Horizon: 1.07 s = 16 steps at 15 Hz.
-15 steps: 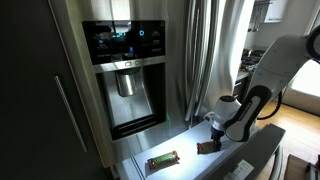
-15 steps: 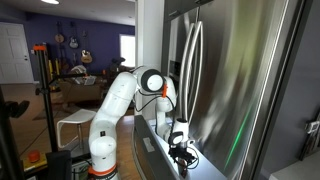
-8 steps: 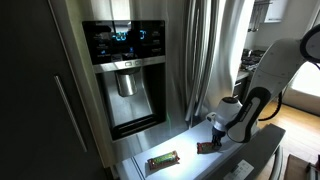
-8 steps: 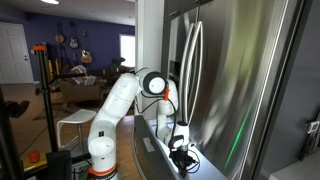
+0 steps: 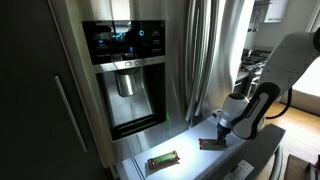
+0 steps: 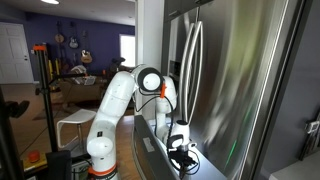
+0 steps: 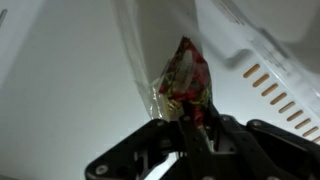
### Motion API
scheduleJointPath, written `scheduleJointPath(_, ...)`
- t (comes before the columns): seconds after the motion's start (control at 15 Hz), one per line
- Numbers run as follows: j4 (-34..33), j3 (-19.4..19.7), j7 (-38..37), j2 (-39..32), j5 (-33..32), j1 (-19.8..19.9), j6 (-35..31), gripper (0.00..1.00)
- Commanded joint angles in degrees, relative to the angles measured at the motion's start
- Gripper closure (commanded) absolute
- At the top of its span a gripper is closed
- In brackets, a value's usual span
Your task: Move the candy bars to the far right end
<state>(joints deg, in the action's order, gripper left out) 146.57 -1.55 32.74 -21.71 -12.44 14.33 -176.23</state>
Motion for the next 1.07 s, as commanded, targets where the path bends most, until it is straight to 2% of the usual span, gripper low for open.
scheduleJointPath(0.0, 6.13, 2.83, -2.34, 8.16, -1.93, -0.8, 0.53, 0.99)
scheduleJointPath(0.2, 9.25, 7.4, -4.0, 14.42, -3.55, -2.93, 1.19, 0.98)
scheduleJointPath(0.47, 12.36, 9.58, -6.64, 23.05, -2.57, -2.15, 5.14, 0.97)
scheduleJointPath(0.6, 13.34, 9.43, -7.4, 27.17, 1.37, -2.07, 10.82, 0.97)
scheduleJointPath(0.73, 10.75, 10.29, -8.69, 28.84, 5.18, -2.84, 17.44, 0.97)
scheduleJointPath(0.93, 13.39, 11.84, -11.29, 36.11, 6.79, -2.12, 22.76, 0.97)
scheduleJointPath(1.0, 12.17, 12.41, -11.75, 36.82, 7.23, -2.04, 25.03, 0.97)
